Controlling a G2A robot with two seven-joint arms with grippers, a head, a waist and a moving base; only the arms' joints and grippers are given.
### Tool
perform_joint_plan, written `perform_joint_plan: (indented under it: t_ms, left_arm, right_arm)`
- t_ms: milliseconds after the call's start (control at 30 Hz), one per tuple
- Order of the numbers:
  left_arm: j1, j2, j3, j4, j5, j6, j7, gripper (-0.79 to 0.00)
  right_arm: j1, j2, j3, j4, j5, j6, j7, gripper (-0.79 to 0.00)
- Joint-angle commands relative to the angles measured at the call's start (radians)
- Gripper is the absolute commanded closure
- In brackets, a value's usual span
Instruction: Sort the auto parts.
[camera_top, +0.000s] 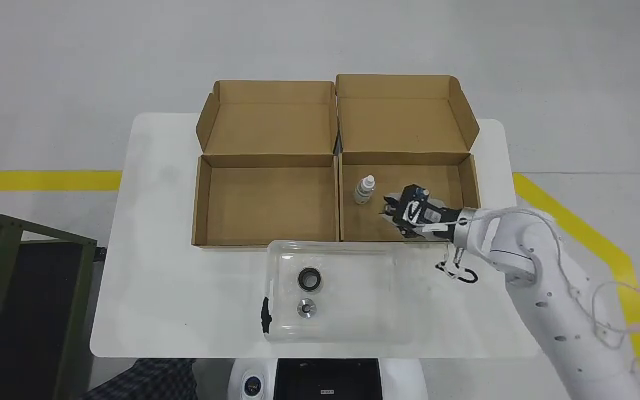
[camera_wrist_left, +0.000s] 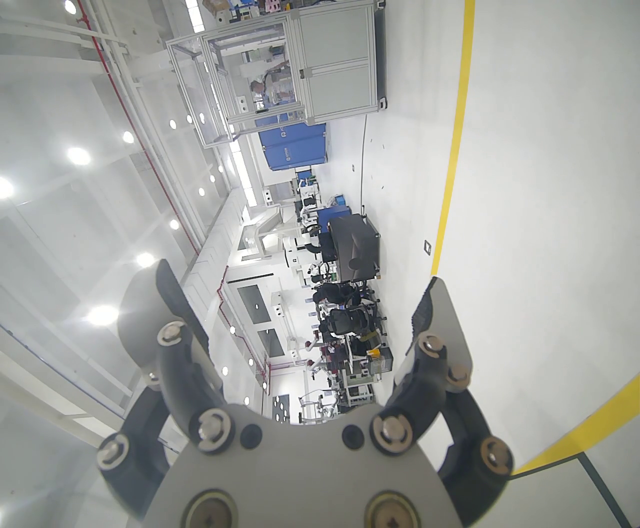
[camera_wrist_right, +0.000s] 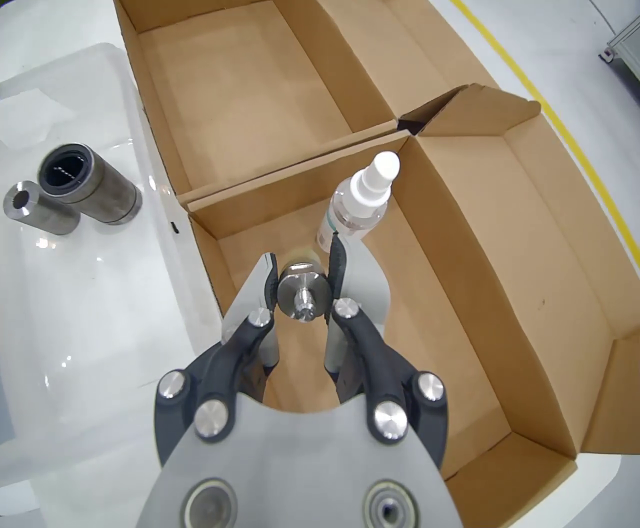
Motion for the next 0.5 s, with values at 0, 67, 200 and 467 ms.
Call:
perform_joint_plan:
  t_ms: [0, 67, 200, 467]
  left_arm:
    - [0.0, 0.0, 0.0, 0.0, 0.0, 0.0, 0.0, -0.785]
    - [0.0, 0.0, 0.0, 0.0, 0.0, 0.0, 0.0, -0.785]
    - [0.0, 0.0, 0.0, 0.0, 0.0, 0.0, 0.0, -0.785]
    - [0.0, 0.0, 0.0, 0.0, 0.0, 0.0, 0.0, -0.785]
  right_arm:
    - [0.026, -0.003, -0.024, 0.02, -0.001, 0.006, 0.024, 0.0]
    - [0.057, -0.008, -0.05, 0.048, 0.001, 0.014, 0.05, 0.0]
    - [0.119, -0.018, -0.1, 0.107, -0.002, 0.03, 0.085, 0.0]
    - [0.211, -0.038, -0.184, 0.225, -0.006, 0.044, 0.141, 0.0]
